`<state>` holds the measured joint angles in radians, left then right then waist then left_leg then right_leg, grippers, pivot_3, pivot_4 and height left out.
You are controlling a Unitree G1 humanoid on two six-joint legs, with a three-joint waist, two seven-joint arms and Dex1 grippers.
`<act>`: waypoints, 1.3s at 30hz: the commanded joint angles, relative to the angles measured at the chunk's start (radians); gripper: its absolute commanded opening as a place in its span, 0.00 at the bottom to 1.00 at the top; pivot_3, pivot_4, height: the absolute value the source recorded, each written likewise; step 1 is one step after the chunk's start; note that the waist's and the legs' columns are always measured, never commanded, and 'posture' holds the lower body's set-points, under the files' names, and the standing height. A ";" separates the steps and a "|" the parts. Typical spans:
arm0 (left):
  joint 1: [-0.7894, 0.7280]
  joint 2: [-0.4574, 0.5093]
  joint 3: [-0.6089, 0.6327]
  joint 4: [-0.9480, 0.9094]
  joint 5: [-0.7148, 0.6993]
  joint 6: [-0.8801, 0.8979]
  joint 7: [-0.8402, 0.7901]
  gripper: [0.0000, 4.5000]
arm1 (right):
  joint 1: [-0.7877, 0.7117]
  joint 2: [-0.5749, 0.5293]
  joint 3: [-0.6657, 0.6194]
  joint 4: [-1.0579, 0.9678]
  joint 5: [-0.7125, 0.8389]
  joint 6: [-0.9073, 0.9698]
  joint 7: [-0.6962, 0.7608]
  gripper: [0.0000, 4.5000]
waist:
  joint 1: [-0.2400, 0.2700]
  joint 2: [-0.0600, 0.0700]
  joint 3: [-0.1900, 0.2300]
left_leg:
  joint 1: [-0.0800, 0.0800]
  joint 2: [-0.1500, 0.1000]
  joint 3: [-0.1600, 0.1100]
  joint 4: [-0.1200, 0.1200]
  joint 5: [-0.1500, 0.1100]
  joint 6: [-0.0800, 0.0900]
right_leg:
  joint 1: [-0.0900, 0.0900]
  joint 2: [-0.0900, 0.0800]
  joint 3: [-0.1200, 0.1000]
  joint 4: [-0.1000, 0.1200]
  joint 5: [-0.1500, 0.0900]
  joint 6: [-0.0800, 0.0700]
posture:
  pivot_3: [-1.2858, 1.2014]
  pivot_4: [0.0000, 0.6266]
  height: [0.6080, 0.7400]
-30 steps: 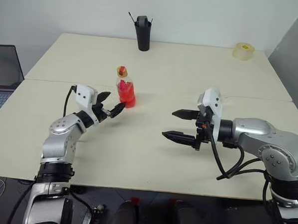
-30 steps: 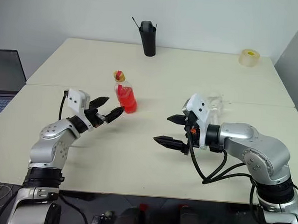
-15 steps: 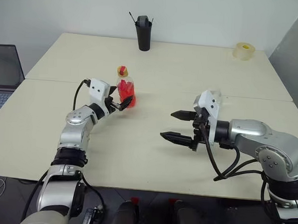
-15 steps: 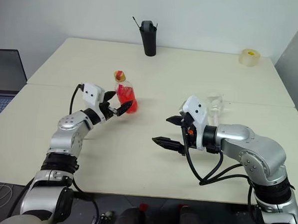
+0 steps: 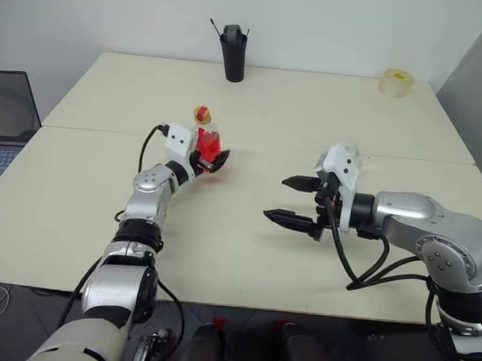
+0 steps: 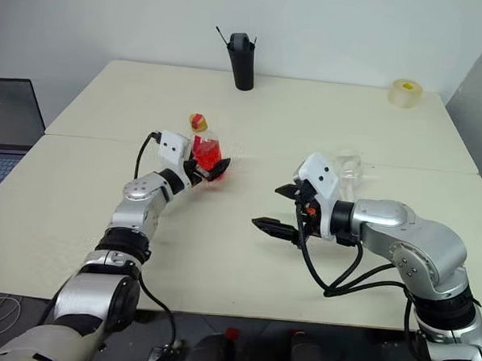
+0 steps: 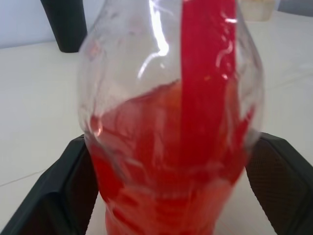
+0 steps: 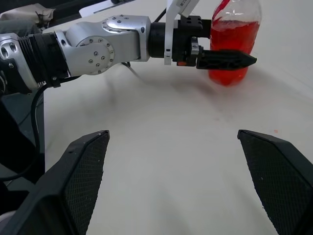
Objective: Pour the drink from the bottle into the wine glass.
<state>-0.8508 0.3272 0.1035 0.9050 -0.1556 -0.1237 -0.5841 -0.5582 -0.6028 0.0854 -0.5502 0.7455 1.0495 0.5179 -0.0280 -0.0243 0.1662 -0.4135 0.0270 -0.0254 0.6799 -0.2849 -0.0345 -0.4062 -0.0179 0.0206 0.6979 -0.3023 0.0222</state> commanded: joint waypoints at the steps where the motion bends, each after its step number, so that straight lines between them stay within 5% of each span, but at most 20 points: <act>1: -0.052 -0.013 0.024 0.064 -0.004 -0.072 0.017 0.72 | -0.020 0.028 -0.039 0.010 -0.056 -0.050 -0.057 1.00 | 0.000 0.000 0.000 | 0.000 0.000 0.000 0.000 0.000 0.000 | 0.000 0.000 0.000 0.000 0.000 0.000 | 0.52 0.24 1.00; 5: -0.071 -0.022 0.033 0.127 -0.001 -0.103 0.017 0.53 | -0.013 0.057 -0.023 0.037 -0.108 -0.078 -0.083 1.00 | 0.000 0.000 0.000 | -0.001 0.000 -0.001 0.000 0.000 0.000 | 0.000 0.000 -0.001 0.000 0.000 0.000 | 0.52 0.24 1.00; 9: -0.062 -0.021 0.034 0.123 -0.013 -0.118 -0.033 0.49 | -0.003 0.070 -0.033 0.031 -0.118 -0.080 -0.082 1.00 | 0.000 0.000 0.000 | -0.001 0.000 -0.001 0.000 0.000 -0.001 | 0.000 0.000 -0.002 0.000 0.000 0.000 | 0.52 0.24 1.00; 15: 0.143 0.028 -0.074 -0.368 -0.132 0.112 -0.400 0.48 | -0.033 0.026 -0.154 -0.064 -0.007 -0.018 -0.073 1.00 | -0.006 0.000 0.000 | -0.002 0.000 -0.001 -0.001 0.002 -0.004 | -0.001 0.000 -0.002 -0.001 0.000 0.000 | 0.52 0.24 1.00; 21: 0.294 0.059 -0.165 -0.714 -0.151 0.281 -0.454 0.48 | -0.119 0.124 -0.141 -0.097 0.049 0.044 -0.171 1.00 | -0.005 0.001 0.000 | -0.001 0.002 -0.002 0.000 0.001 -0.002 | -0.001 0.000 -0.001 0.002 0.000 -0.001 | 0.52 0.24 1.00; 39: 0.297 -0.015 -0.192 -0.726 -0.155 0.200 -0.469 0.46 | -0.104 0.253 -0.111 -0.065 0.099 0.097 -0.294 1.00 | -0.003 0.001 0.000 | -0.001 0.001 -0.002 0.000 0.001 -0.001 | 0.000 0.000 -0.002 0.000 0.000 -0.001 | 0.52 0.24 1.00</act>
<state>-0.5438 0.3185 -0.0940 0.2274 -0.2846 0.0977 -1.0508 -0.6545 -0.3494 -0.0194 -0.5994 0.8463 1.1658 0.2294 -0.0311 -0.0229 0.1659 -0.4150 0.0275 -0.0274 0.6797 -0.2839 -0.0357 -0.4066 -0.0181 0.0189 0.6982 -0.3024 0.0217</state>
